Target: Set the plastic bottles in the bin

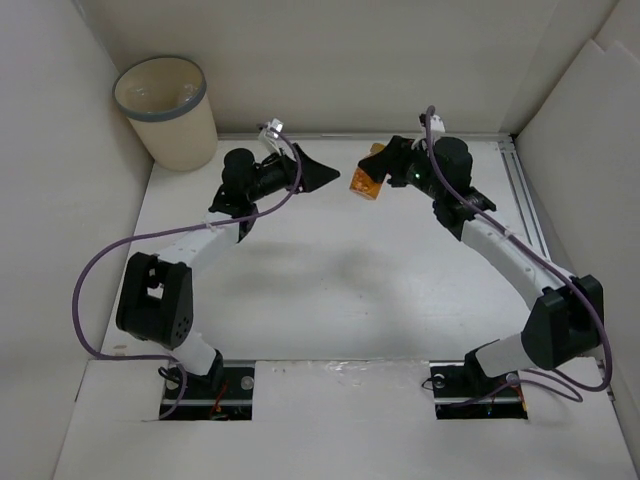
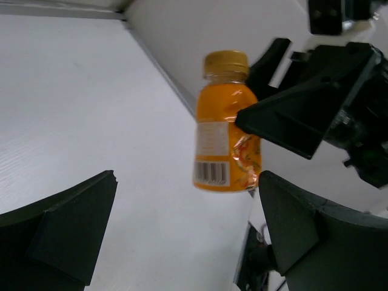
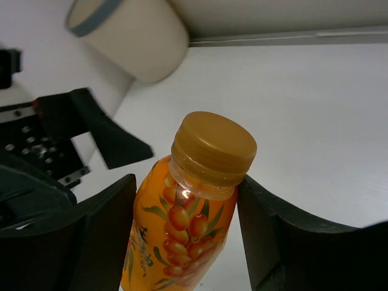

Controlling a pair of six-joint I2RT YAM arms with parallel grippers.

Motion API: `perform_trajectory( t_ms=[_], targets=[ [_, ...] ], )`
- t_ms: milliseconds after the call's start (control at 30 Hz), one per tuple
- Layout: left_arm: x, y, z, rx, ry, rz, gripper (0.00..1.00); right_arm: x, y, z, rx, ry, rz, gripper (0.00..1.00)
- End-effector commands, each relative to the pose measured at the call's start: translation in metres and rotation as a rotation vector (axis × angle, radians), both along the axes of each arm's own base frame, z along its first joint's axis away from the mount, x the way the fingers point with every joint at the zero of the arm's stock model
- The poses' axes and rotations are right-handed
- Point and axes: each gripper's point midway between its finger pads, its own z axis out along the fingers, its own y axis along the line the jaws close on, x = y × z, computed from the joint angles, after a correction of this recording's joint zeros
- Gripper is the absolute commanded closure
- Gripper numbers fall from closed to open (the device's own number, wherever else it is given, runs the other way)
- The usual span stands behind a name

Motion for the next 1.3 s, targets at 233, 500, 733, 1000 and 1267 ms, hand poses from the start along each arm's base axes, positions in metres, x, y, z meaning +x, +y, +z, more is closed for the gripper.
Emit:
perform_trajectory(
  t_ms=[233,500,733,1000,1267],
  targets=[
    [-0.086,-0.035,0.083,-0.268,-0.339,-0.425,0.00,-0.069,0.056,0.094,0.166,-0.336,0.499,1.00],
    [-0.103,-0.044,0.076,-0.294,-0.333,-0.503,0.00,-0.069,0.053,0.104,0.194,-0.363,0.494,1.00],
    [-0.105,-0.051,0.082,-0.300,-0.343,-0.521,0.00,-0.079,0.065,0.115,0.239,-0.388,0.572,1.00],
    [-0.093,-0.053,0.088,-0.281,-0.327,-0.459,0.23,-0.083,0.069,0.119,0.242,-0.396,0.585,1.00],
    [-0.071,-0.056,0.091,-0.276,-0.286,-0.367,0.89,-0.095,0.079,0.114,0.243,-0.382,0.639,0.77]
  ],
)
